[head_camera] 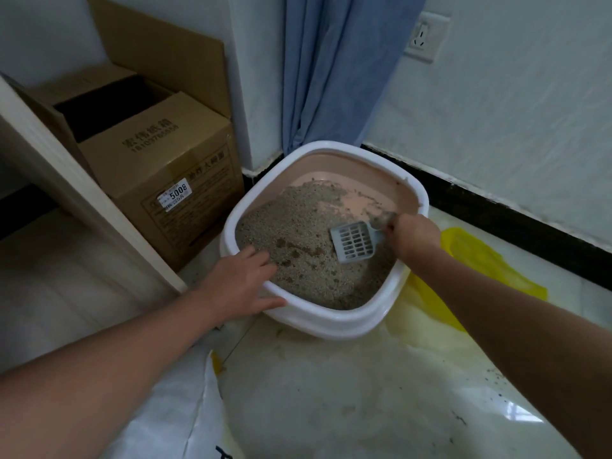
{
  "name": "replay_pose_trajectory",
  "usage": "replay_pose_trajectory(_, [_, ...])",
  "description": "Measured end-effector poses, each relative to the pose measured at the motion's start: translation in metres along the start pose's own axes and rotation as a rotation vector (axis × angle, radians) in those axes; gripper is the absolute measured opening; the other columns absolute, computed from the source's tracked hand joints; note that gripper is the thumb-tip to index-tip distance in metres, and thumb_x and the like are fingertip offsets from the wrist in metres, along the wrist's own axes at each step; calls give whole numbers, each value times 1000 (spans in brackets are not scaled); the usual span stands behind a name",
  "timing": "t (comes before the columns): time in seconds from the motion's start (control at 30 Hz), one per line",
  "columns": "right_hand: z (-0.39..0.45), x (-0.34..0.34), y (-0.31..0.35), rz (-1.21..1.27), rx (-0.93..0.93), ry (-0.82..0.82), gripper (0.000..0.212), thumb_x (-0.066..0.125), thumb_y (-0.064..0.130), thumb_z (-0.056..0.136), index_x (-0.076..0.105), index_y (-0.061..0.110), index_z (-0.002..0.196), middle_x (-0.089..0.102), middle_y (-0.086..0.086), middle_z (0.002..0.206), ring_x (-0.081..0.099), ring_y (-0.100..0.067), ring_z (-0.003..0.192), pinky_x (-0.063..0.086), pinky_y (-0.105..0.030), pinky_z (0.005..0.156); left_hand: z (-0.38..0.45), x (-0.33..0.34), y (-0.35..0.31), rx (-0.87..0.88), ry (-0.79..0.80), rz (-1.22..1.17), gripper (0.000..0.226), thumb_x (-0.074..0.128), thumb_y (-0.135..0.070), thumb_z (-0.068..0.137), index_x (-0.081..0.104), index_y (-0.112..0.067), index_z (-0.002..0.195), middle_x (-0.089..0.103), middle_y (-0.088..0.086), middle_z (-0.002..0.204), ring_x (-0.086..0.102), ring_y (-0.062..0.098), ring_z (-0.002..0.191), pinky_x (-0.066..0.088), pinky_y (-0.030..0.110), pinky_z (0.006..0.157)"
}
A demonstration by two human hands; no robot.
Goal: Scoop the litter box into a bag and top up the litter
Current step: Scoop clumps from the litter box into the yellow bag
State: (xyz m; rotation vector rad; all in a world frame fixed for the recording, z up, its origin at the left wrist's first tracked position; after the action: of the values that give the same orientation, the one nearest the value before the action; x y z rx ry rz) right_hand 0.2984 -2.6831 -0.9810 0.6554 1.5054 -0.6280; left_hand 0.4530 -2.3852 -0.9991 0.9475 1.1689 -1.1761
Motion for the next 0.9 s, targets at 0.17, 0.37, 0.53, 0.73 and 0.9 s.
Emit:
replay_pose_trajectory(0.17, [23,-9,-5,-172,7,-30,21,57,32,86,70,19,96,69,-6,97,64,-28,95,44,-31,76,2,1,2,27,-8,11,52,46,-73,80,61,-23,83,54,-7,86,48,14,81,47,31,51])
replay_pose_trajectory(0.37, [39,-14,-5,-340,10,27,28,56,40,91,63,21,110,67,-3,110,59,-27,107,39,-34,92,2,1,0,82,-37,46,50,47,-70,81,61,-22,82,57,-5,86,50,15,82,46,30,49])
replay_pose_trajectory(0.53, [36,-4,20,-271,-21,78,31,59,38,91,64,14,110,67,-9,110,63,-28,103,47,-35,87,3,2,1,88,-41,55,51,45,-70,81,61,-22,82,57,-5,86,51,16,82,47,32,50])
replay_pose_trajectory(0.73, [27,2,31,-151,-46,87,30,60,39,89,66,11,98,67,-10,95,65,-29,86,48,-32,65,4,0,1,116,-82,61,50,46,-70,80,61,-23,78,56,-6,81,51,15,77,41,27,49])
replay_pose_trajectory(0.9, [10,21,63,-49,-24,163,29,58,39,92,66,13,81,59,-2,70,59,-20,62,47,-27,53,5,1,0,123,-74,62,53,42,-71,80,63,-22,80,58,-5,82,52,16,77,44,27,50])
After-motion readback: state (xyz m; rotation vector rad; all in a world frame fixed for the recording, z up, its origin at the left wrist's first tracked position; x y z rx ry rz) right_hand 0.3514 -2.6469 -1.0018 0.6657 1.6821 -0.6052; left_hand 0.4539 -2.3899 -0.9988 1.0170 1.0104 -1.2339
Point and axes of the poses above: each hand's wrist, its own z-axis towards the middle knuckle, its own x-axis out of the palm, y = z × x, the point moved 2 cm from there along z, towards the middle knuckle
